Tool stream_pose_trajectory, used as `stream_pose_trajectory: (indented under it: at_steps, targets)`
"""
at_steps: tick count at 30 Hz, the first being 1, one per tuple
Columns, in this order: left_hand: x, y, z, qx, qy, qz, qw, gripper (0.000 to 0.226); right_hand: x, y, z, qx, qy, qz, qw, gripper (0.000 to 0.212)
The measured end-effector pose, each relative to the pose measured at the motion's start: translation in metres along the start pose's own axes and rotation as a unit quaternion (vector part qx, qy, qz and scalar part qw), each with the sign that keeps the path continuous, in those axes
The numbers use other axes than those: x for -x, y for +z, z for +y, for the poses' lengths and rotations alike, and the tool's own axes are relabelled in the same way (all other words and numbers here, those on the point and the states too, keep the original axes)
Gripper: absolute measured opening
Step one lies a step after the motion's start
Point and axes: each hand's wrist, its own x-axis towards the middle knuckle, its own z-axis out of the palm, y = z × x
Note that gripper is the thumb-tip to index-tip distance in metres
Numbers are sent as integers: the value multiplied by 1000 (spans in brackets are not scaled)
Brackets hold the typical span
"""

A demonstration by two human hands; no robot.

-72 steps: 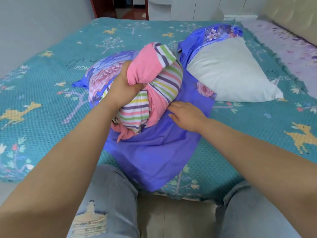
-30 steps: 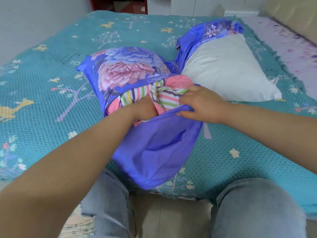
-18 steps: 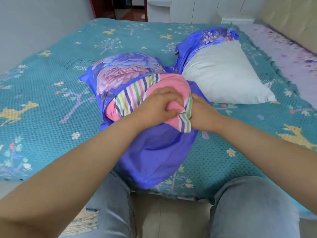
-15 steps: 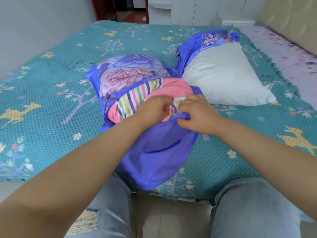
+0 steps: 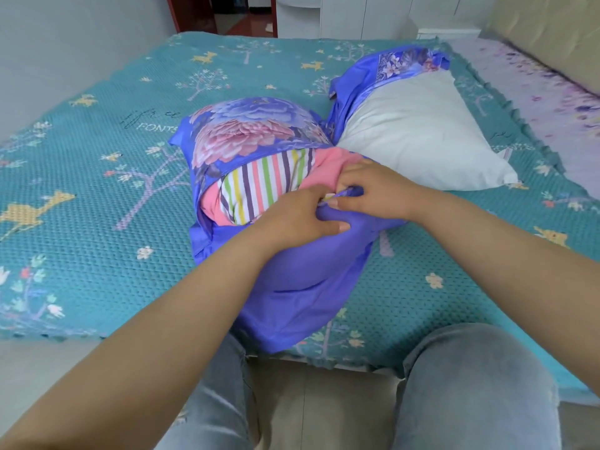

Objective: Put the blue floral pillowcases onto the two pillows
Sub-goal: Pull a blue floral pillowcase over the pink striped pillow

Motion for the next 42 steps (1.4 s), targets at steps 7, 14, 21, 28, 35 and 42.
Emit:
stream_pose_trajectory:
  at_steps: [7,14,21,28,35,42]
  targets:
    - [-12,-14,-8,326,-78,-238,912,25,-15,12,-39,-10,-19,23,1000,23]
    - [-14,-1,-7,79,-64,27,994,26,22,41,-3,-137,91,263,951,43]
    - [6,53,6,-244,5,265,933,37,63,64,13,-347,253,205,880,21]
    - [14,72,10,-277,47,144,949,91,64,59,3,0,301,179,937,35]
    - [-15,65,-2,-267,6,74,961,109,57,15,-11,15,244,164,956,43]
    - [-12,40,-8,-207,89,233,946,82,27,27,-7,-334,248,237,878,23]
